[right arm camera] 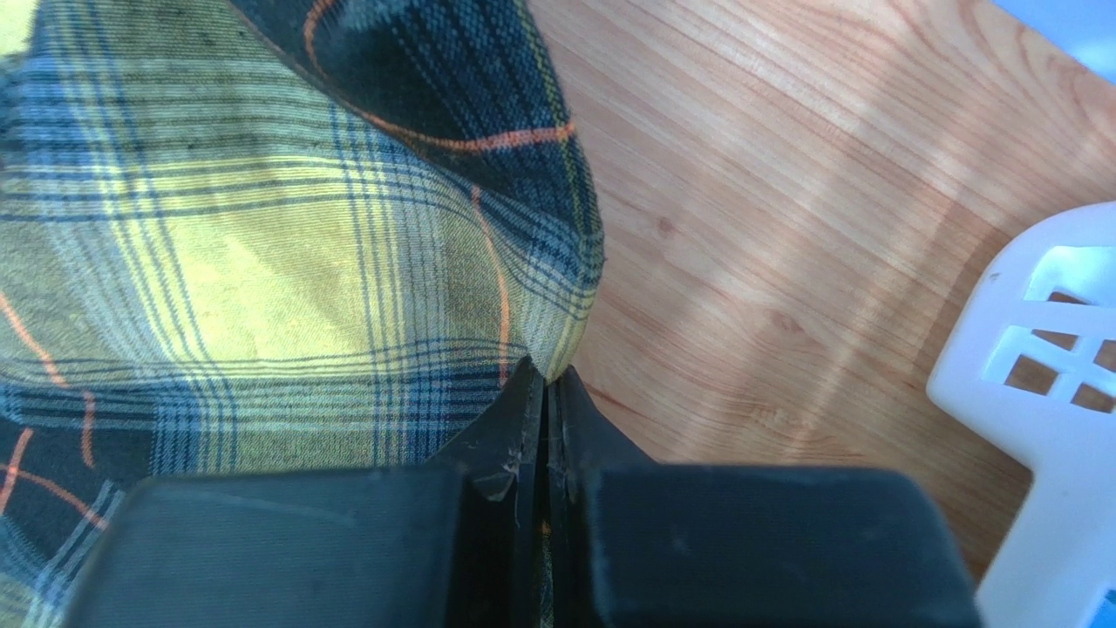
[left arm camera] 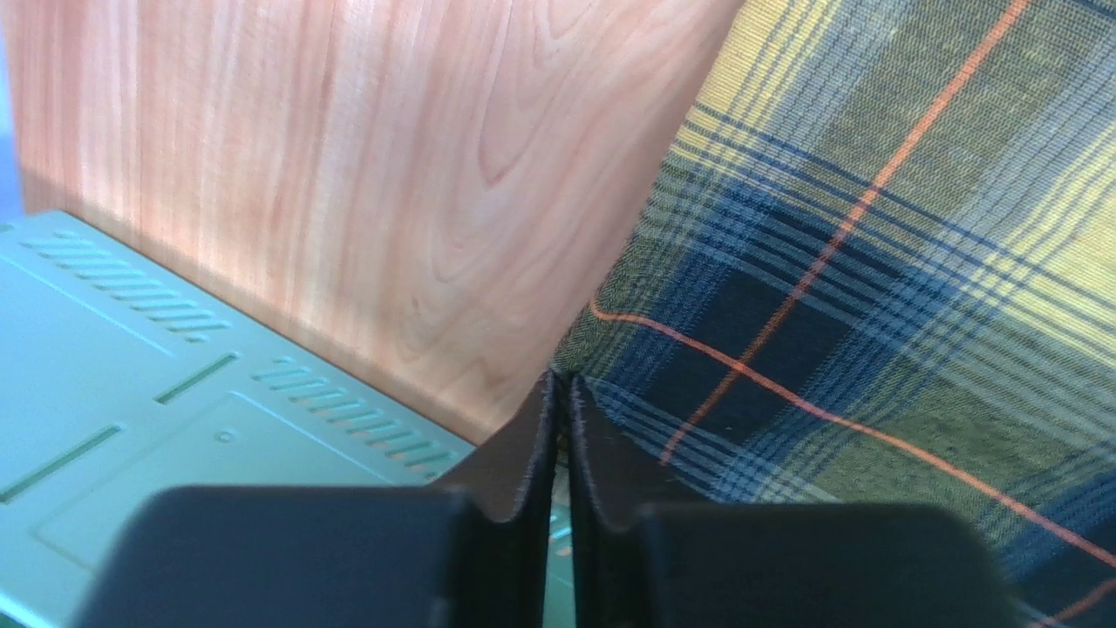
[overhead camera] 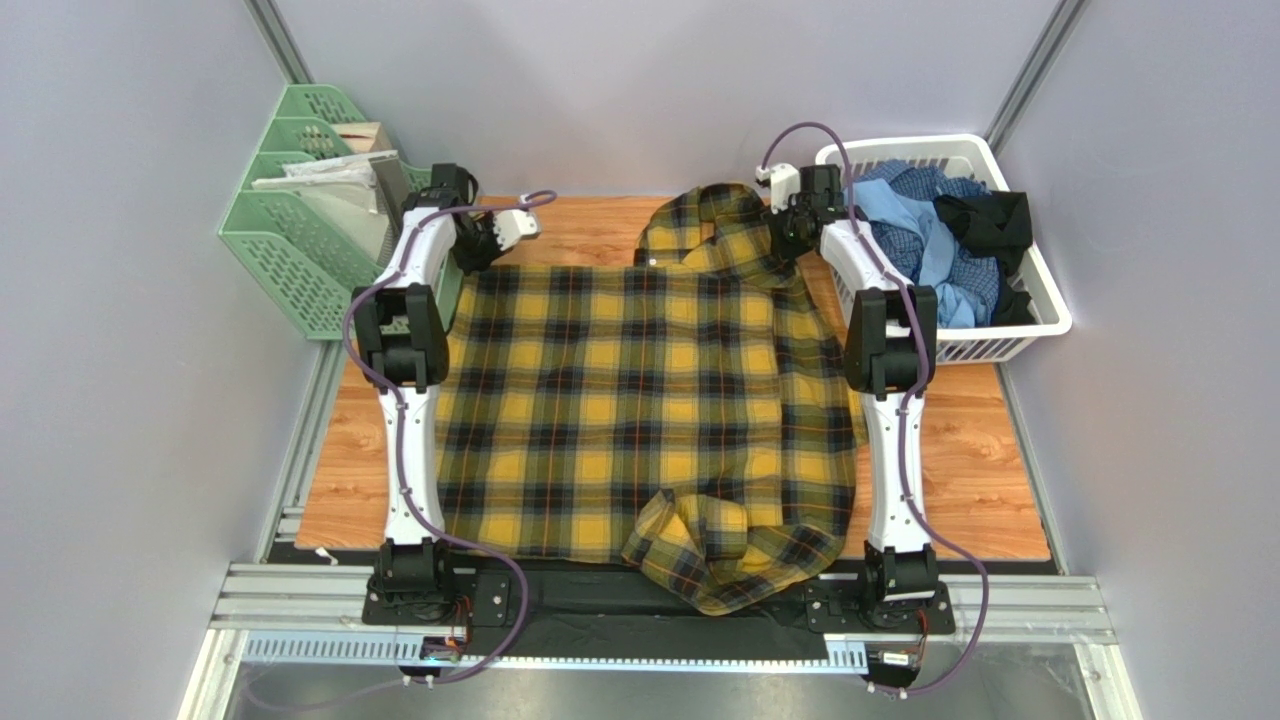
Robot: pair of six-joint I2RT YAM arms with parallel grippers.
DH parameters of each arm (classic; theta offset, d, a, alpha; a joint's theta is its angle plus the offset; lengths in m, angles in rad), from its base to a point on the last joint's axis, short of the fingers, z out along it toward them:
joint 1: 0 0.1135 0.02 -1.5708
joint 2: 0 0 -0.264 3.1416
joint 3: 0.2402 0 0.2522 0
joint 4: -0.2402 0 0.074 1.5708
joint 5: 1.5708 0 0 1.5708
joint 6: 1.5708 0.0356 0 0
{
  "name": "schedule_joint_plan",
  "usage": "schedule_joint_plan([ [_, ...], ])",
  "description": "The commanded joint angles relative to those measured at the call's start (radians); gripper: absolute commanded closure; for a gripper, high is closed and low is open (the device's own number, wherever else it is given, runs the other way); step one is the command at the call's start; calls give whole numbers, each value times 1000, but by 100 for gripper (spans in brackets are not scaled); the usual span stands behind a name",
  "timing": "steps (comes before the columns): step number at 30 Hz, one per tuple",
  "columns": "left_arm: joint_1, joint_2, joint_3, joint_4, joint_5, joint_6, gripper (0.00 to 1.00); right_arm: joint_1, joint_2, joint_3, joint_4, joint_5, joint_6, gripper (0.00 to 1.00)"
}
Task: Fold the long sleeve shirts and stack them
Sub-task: Fold the shirt
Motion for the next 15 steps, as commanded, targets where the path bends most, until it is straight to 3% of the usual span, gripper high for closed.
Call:
schedule_joint_plan([
  [1,13,-30,18,-23,59,24,98,2,-110,7,5,-28,-21,100],
  [15,24,-263,-129,55,124,-16,100,-9,-322,-145,-9,-81,-26,100],
])
